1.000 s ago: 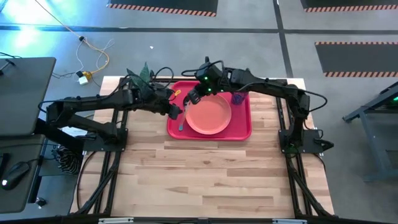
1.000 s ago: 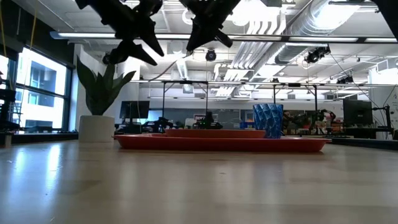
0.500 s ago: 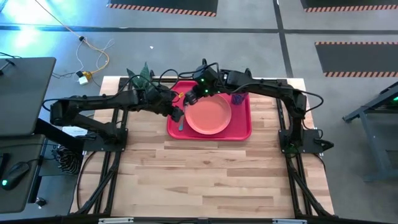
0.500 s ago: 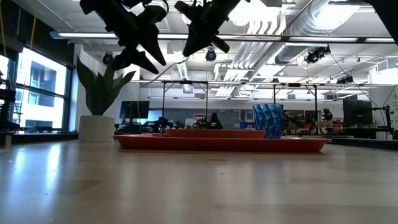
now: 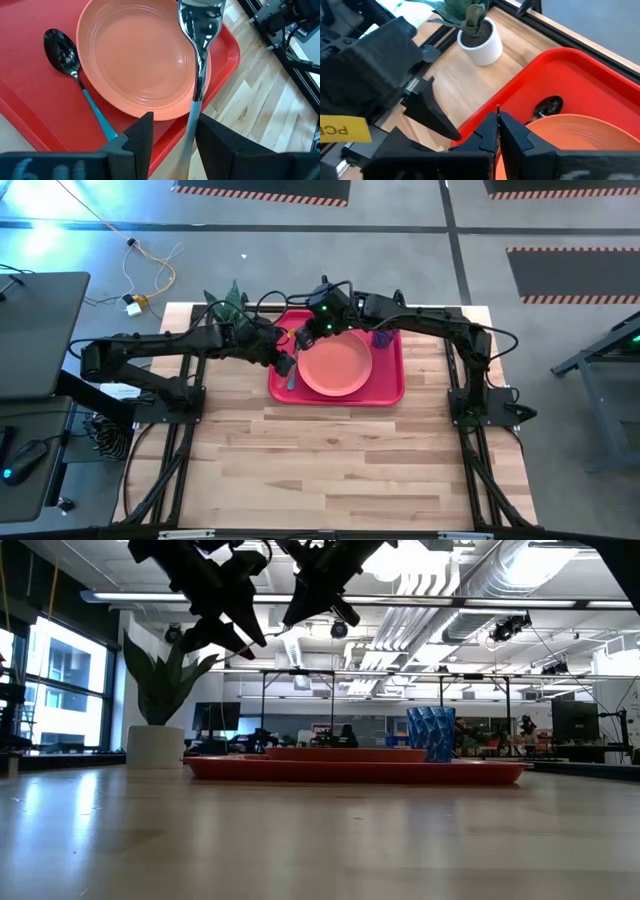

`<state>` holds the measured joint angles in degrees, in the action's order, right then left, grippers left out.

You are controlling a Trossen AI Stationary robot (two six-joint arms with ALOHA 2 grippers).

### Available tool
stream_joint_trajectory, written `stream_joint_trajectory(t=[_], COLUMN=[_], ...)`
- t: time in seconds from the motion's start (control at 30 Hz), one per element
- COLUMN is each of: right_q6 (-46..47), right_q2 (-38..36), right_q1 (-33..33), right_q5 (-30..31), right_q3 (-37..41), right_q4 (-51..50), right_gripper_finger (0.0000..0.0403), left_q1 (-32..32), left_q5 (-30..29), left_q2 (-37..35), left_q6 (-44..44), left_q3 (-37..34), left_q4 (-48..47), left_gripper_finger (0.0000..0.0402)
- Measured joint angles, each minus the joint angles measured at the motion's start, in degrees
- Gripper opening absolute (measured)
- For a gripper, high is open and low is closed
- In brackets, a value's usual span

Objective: Pick and place plate/cup/fork/spoon on tray
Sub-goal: Adjust the utensils on the pink tray

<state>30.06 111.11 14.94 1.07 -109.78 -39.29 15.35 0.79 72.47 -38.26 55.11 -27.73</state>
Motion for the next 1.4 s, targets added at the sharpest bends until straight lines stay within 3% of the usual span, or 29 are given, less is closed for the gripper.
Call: stream_joint_trajectory(t=[0.4,0.97,1.23,1.4], right_q6=[1.6,2.3,2.0,1.1], right_q2=[0.0,0.0,0.0,-0.1], right_q1=[-0.1,-0.1,-0.1,-0.1], right_q5=[-0.1,-0.4,-0.4,-0.2], right_q3=[0.0,0.0,0.0,0.0], right_q4=[0.6,0.7,0.6,0.7], right_gripper_finger=[0.0000,0.0000,0.0002,0.0023], left_q1=[0.0,-1.7,-2.3,-2.3], left_q5=[-2.4,-2.3,-2.6,-2.6], left_q2=[0.0,0.0,0.0,0.0], left_q6=[0.0,3.0,2.6,2.5], left_q3=[0.0,0.0,0.0,0.0], left_q4=[-0.7,-0.4,-0.7,-1.1], left_gripper_finger=[0.0121,0.0013,0.0020,0.0008])
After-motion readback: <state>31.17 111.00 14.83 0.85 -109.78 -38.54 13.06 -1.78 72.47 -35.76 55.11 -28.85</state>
